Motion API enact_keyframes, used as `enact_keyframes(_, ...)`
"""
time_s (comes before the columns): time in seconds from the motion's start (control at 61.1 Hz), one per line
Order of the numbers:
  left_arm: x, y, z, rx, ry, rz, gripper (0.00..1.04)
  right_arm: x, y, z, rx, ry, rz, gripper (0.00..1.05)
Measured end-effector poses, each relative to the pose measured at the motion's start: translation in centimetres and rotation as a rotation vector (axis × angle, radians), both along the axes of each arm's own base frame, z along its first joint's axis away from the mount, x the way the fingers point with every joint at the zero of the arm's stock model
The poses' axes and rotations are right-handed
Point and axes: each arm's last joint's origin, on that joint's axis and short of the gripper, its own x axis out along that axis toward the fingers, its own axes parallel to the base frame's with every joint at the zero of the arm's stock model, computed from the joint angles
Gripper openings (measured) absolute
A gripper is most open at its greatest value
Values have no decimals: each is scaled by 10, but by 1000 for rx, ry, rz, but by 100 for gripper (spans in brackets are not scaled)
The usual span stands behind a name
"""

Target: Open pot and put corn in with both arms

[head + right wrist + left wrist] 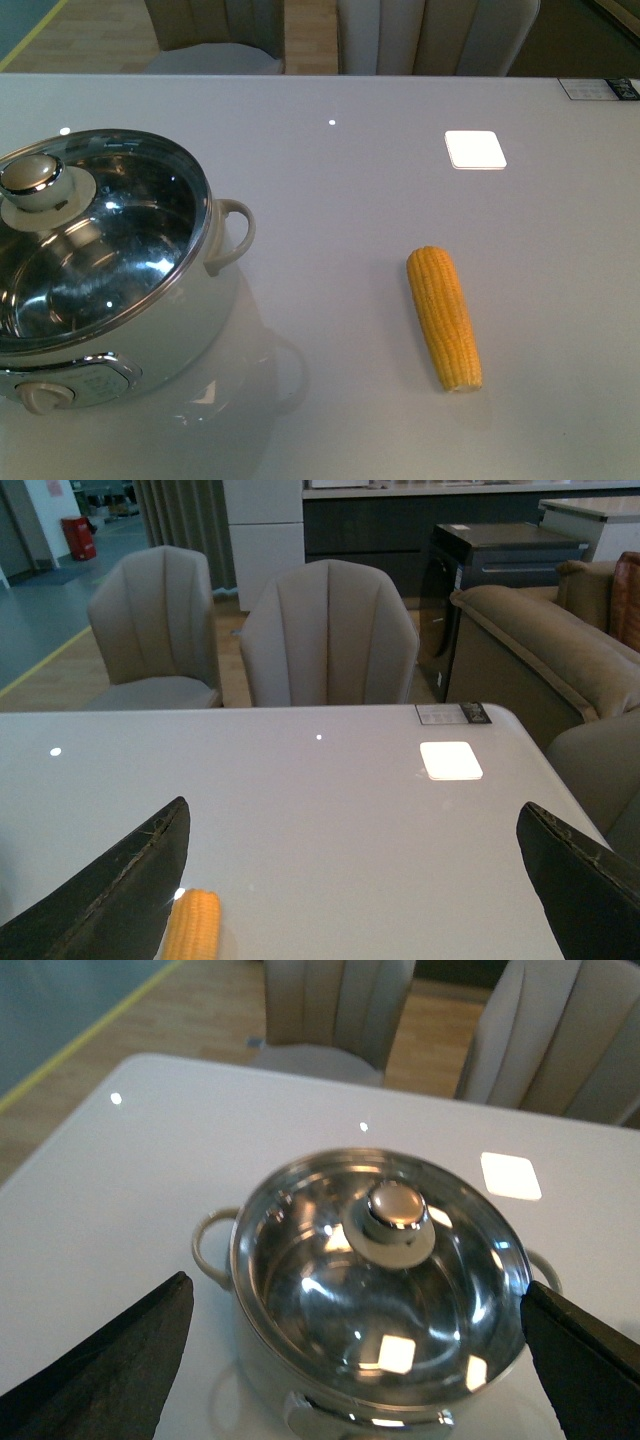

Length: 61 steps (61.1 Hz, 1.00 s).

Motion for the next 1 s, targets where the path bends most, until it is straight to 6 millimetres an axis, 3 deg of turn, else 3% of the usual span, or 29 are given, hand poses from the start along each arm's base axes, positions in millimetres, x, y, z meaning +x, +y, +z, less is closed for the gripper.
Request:
enact_keyframes(0.278,53,-13,-9,11,-27,-35,98,0,0,0,0,0,0,96)
enact_keyframes(0.589,122,-28,-51,63,48,-77,98,0,0,0,0,0,0,96)
enact_keyframes(0.785,144,-29,-78,89,130,-57,98,0,0,0,0,0,0,96)
enact_keyframes(0.998,156,-30,-93,99,169,-53,98,0,0,0,0,0,0,96)
